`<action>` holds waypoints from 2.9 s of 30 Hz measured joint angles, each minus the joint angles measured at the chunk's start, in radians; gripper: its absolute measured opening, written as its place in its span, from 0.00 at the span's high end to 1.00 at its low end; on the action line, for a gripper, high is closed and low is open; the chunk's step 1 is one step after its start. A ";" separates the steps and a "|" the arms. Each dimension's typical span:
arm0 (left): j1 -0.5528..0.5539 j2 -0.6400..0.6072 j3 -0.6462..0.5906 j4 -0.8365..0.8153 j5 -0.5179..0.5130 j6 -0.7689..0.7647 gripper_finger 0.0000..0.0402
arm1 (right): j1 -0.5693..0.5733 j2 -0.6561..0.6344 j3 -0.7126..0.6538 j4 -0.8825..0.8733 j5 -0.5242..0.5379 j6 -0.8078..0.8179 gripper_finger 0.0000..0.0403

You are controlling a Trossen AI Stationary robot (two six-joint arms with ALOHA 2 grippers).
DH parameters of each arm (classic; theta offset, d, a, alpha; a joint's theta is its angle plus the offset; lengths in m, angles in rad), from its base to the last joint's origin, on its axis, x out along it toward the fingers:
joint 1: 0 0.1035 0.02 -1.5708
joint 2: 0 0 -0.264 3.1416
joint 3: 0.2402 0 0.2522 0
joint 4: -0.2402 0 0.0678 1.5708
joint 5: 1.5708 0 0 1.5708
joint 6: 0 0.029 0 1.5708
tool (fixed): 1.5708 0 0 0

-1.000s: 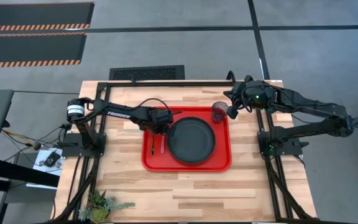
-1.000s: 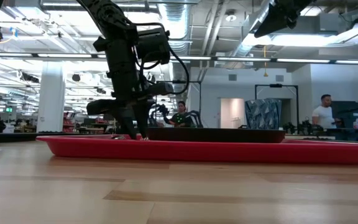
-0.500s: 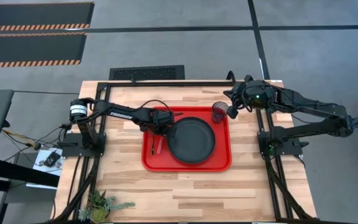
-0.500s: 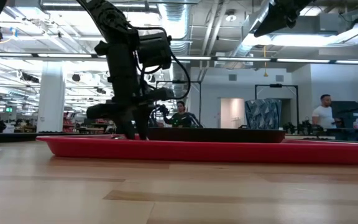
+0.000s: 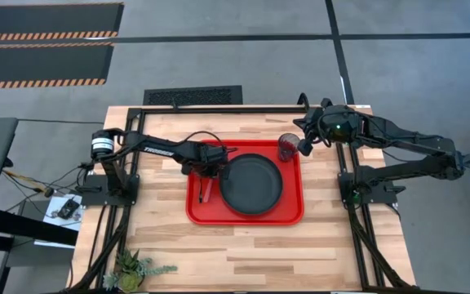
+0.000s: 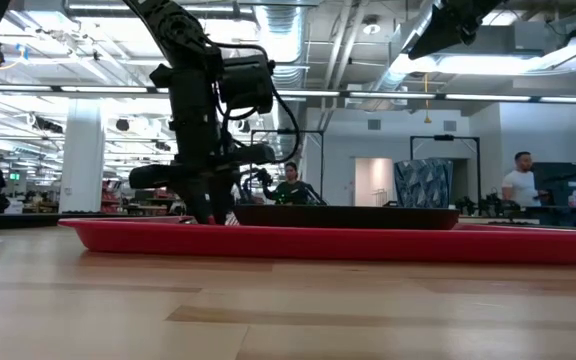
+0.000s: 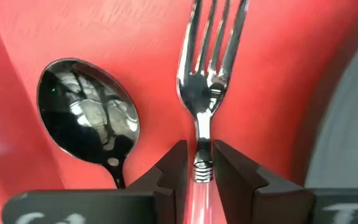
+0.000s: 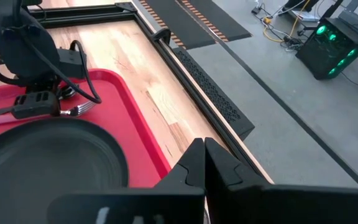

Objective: Pick and place plate/cup/fork/spoon on tray
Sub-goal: Put the pink fork on the orange tray

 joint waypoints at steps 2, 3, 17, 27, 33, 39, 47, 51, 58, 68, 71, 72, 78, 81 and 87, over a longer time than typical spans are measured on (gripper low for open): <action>-0.003 0.000 0.000 0.001 0.000 -0.014 0.89 | 0.000 0.000 0.000 0.000 0.000 -0.001 0.97; -0.005 0.000 0.000 0.001 0.000 -0.025 0.90 | 0.000 0.000 0.000 0.000 0.000 -0.001 0.97; -0.029 -0.002 0.000 -0.021 -0.019 -0.122 0.93 | 0.000 0.000 0.000 0.000 0.000 -0.027 0.97; -0.003 -0.002 0.000 -0.019 -0.043 -0.116 0.93 | 0.000 0.000 0.000 0.000 -0.003 -0.030 0.97; -0.005 -0.002 0.000 -0.019 -0.030 -0.152 0.93 | 0.000 0.000 0.000 0.000 -0.004 -0.029 0.97; -0.005 -0.002 0.000 -0.028 -0.026 -0.165 0.93 | 0.000 0.000 0.000 0.000 -0.007 -0.029 0.97; -0.005 -0.001 0.011 -0.052 -0.026 -0.137 0.91 | 0.000 0.000 0.000 -0.001 -0.006 -0.029 0.97; -0.004 0.000 0.030 -0.058 -0.035 -0.118 0.85 | 0.000 0.000 0.000 0.000 -0.006 -0.029 0.97; -0.004 0.000 0.033 -0.070 -0.033 -0.114 0.77 | 0.000 0.000 0.000 -0.001 -0.006 -0.029 0.97; -0.003 0.000 0.033 -0.086 -0.032 -0.133 0.74 | 0.000 0.000 0.000 -0.001 -0.006 -0.029 0.97; -0.003 0.000 0.033 -0.097 -0.033 -0.141 0.74 | 0.000 0.000 0.000 0.000 -0.006 -0.029 0.97; -0.003 0.000 0.033 -0.097 -0.033 -0.147 0.74 | 0.000 0.000 0.000 -0.001 -0.006 -0.029 0.97; -0.003 0.000 0.033 -0.097 -0.033 -0.168 0.74 | 0.000 0.000 0.000 0.000 -0.005 -0.036 0.97; -0.004 0.000 0.033 -0.097 -0.027 -0.177 0.74 | 0.000 0.000 0.000 -0.001 -0.005 -0.042 0.97; -0.007 0.000 0.034 -0.091 -0.019 -0.193 0.74 | 0.000 0.000 0.000 -0.001 -0.005 -0.045 0.97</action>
